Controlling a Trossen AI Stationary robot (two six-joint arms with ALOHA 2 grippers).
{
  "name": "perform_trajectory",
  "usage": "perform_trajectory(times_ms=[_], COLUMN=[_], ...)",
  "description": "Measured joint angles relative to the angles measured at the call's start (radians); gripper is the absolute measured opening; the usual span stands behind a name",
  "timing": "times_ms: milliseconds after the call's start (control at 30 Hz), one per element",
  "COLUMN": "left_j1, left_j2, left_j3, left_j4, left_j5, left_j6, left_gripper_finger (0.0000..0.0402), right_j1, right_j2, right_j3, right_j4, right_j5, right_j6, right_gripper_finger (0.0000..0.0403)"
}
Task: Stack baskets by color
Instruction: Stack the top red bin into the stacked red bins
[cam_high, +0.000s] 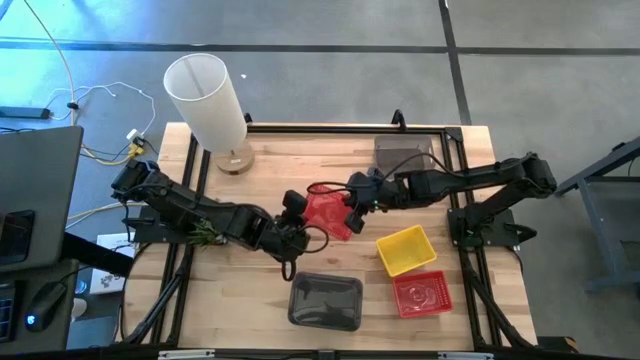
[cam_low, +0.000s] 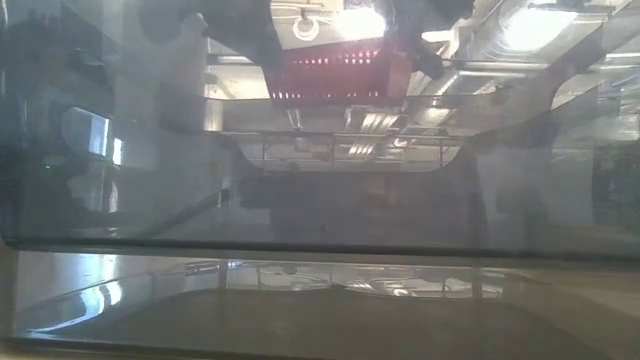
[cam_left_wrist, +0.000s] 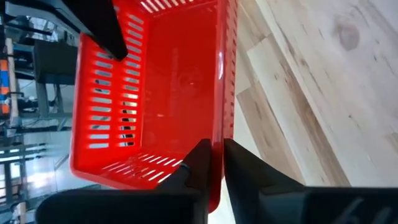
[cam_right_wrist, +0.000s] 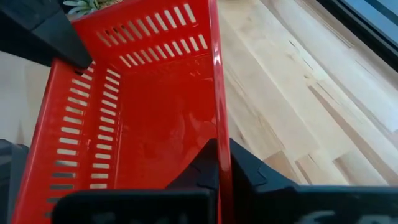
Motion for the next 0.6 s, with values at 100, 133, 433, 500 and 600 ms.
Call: perform_trajectory(times_ms=[100,133,433,500,600], left_j1=[0.0,0.0,-0.005,-0.017,-0.04], left_j2=[0.0,0.0,0.0,0.0,0.0], left_j3=[0.0,0.0,0.0,0.001,0.001], left_j4=[0.0,0.0,0.0,0.001,0.014], left_j5=[0.028,0.035,0.04,0.028,-0.02], left_j6=[-0.017,-0.029,-0.131,-0.134,-0.131], left_gripper_finger=[0.0053,0.0063,0.014,0.0142,0.0138], right_j1=[0.0,0.0,0.028,0.038,0.057], right_j2=[0.0,0.0,-0.004,-0.011,-0.018], right_j3=[0.0,0.0,0.0,0.0,0.0], right_j4=[0.001,0.001,-0.018,-0.042,-0.098], right_j5=[0.0,0.0,0.006,0.006,0.034], right_j6=[0.0,0.0,0.016,0.031,0.069], right_gripper_finger=[0.0001,0.0001,0.0,0.0,0.0])
